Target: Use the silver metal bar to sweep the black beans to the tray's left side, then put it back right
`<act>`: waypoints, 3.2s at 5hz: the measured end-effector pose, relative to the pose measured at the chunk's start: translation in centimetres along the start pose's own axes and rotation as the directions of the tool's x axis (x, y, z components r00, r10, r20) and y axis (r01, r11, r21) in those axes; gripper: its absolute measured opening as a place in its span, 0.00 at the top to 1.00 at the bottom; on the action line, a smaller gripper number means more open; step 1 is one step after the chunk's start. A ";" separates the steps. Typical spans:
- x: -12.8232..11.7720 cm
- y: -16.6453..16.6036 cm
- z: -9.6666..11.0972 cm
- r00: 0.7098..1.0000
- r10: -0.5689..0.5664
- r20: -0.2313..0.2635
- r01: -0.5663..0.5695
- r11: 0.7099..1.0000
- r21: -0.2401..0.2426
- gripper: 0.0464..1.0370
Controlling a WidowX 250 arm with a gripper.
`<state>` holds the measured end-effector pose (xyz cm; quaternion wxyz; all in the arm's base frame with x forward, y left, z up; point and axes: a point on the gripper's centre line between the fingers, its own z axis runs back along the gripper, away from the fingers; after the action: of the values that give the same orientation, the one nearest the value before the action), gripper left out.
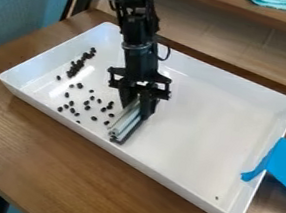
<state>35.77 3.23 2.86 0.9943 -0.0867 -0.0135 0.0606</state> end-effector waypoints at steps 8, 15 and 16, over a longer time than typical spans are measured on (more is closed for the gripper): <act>-1.3 14.2 2.9 0.996 -0.082 -0.019 0.083 0.995 0.057 0.65; -0.5 3.9 2.8 0.998 0.020 -0.055 -0.024 0.997 -0.075 0.65; -0.6 3.7 1.9 0.999 0.026 -0.037 -0.028 0.998 -0.062 0.65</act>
<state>34.71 7.08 4.04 0.9903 -0.1191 0.0040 0.0719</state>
